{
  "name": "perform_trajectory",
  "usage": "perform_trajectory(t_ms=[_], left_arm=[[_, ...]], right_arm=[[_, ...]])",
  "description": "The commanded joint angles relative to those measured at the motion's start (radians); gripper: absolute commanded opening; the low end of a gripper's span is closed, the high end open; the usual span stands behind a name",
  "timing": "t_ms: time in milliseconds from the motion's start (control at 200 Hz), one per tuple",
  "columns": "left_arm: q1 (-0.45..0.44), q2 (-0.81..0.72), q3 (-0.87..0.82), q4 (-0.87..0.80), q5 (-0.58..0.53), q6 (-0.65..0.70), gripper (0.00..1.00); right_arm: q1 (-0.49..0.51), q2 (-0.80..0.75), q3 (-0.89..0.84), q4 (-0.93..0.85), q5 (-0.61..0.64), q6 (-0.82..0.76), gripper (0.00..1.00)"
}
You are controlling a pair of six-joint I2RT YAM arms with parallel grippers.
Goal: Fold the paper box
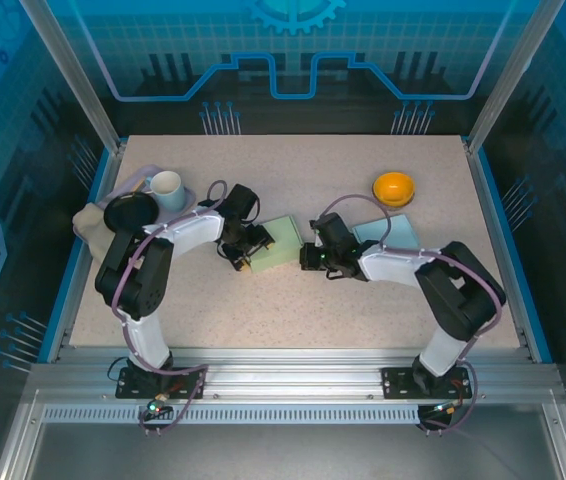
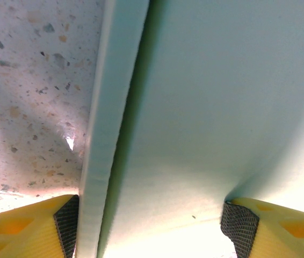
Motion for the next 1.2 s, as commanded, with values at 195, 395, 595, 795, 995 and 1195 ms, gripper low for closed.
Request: perform_trajectory(t_ms=[195,395,595,795,995,1195], left_arm=[[-0.056,0.113,-0.079,-0.114,-0.032,-0.018,0.76],[-0.086,0.050,-0.067,-0.128,0.004,-0.010,0.82],[-0.088,0.050,0.005,-0.183,0.033,0.053,0.86],[-0.105,0.059,0.043,-0.208,0.063,0.108,0.89],[-0.125,-0.021,0.059,-0.274,-0.004,0.171,0.99],[-0.124,-0.122,0.106,-0.365,-0.089,0.284,0.99]], right_arm=[[-0.046,0.143,0.085,0.241,-0.049,0.111,0.06],[-0.126,0.163,0.140,0.128,-0.114,0.070,0.07],[-0.164,0.251,0.227,0.023,-0.215,0.023,0.07],[-0.168,0.319,0.297,-0.028,-0.305,-0.018,0.08],[-0.179,0.329,0.319,-0.086,-0.294,-0.049,0.08],[-0.207,0.319,0.315,-0.118,-0.297,-0.075,0.08]])
